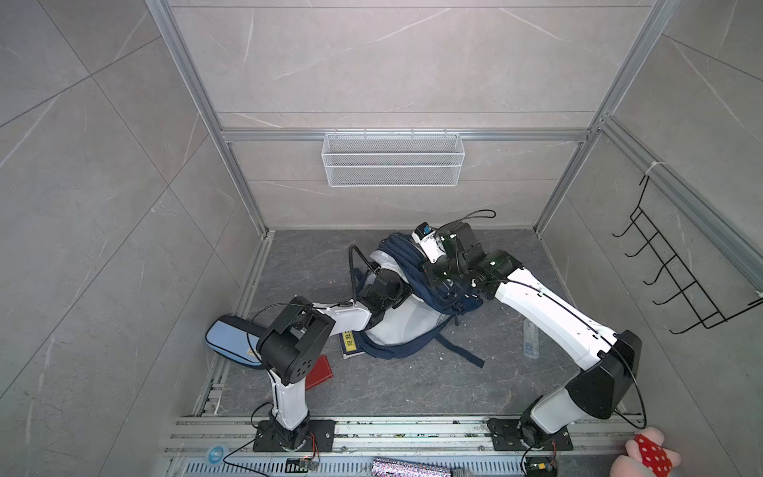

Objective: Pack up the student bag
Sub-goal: 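Push the book deeper into the bag and open the left gripper, then withdraw both grippers and reach them to the navy yellow-label book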

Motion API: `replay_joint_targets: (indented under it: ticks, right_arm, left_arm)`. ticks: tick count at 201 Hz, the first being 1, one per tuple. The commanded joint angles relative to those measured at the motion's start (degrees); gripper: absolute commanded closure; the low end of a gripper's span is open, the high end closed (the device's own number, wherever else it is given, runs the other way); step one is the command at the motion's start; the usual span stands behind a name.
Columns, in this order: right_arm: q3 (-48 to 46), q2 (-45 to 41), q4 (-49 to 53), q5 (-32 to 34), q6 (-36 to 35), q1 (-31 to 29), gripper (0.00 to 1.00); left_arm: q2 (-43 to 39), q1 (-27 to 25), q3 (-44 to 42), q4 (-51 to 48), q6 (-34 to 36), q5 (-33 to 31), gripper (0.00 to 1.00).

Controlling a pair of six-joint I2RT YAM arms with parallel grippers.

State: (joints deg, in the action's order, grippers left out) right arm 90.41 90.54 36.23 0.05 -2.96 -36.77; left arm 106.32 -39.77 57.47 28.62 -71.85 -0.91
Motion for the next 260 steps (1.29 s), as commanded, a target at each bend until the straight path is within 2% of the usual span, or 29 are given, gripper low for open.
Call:
replay_joint_targets:
  ticks: [1,41,52,56,57,69,119,128,139,172,214,243,260]
  right_arm:
    - [3.64,-1.29,-6.35,-0.54,0.44,1.24,1.00]
    - [3.54,-0.66,-7.20,-1.28,0.83,2.19,1.00]
    - [3.64,-0.54,-7.38,-1.54,0.89,2.23,1.00]
    - [3.66,-0.41,-7.40,-1.61,0.94,2.26,1.00]
    - [3.66,-0.41,-7.40,-1.61,0.94,2.26,1.00]
    - [3.65,-0.26,-7.40,-1.57,0.90,2.32,1.00]
    - [1.35,-1.47,-8.27,-1.46,0.99,2.86,1.00]
    - [1.01,-1.50,-8.37,-1.45,0.93,2.93,1.00]
    - [0.90,-1.43,-8.32,-1.37,0.79,3.03,1.00]
    - [0.45,-0.57,-8.29,-1.15,0.74,3.37,1.00]
    - [-0.17,2.78,-6.33,1.17,2.33,5.57,1.00]
    - [-2.77,3.66,-7.42,0.74,1.50,7.10,1.00]
    - [-2.93,4.43,-5.58,2.72,0.37,7.14,1.00]
  left_arm:
    - [-2.09,-0.79,-0.32,3.06,0.25,-0.91,1.00]
    - [-2.63,-3.10,-2.22,1.95,0.02,-2.42,1.00]
    - [-2.09,-3.12,-2.64,2.60,-0.51,-2.90,0.86]
    - [-1.86,-3.13,-2.79,2.99,-0.60,-3.10,0.80]
    - [-1.88,-3.13,-2.89,3.18,-0.58,-3.12,0.76]
    - [-1.92,-3.14,-3.24,3.67,-0.59,-3.94,0.60]
    - [-8.27,-3.14,-1.93,-2.78,6.65,-6.00,0.27]
    - [-10.02,-3.17,-1.95,-4.26,7.84,-6.44,0.18]
    - [-12.67,-3.22,-2.58,-5.34,9.28,-7.11,0.01]
    - [-22.90,-3.25,-4.02,-15.49,10.92,-9.63,0.01]
    - [-35.56,-3.21,-8.41,-33.02,9.70,-5.52,0.00]
    - [-45.06,-4.05,-14.66,-40.06,8.82,-5.06,0.08]
    - [-52.03,-4.00,-17.24,-46.23,7.70,-5.55,0.11]
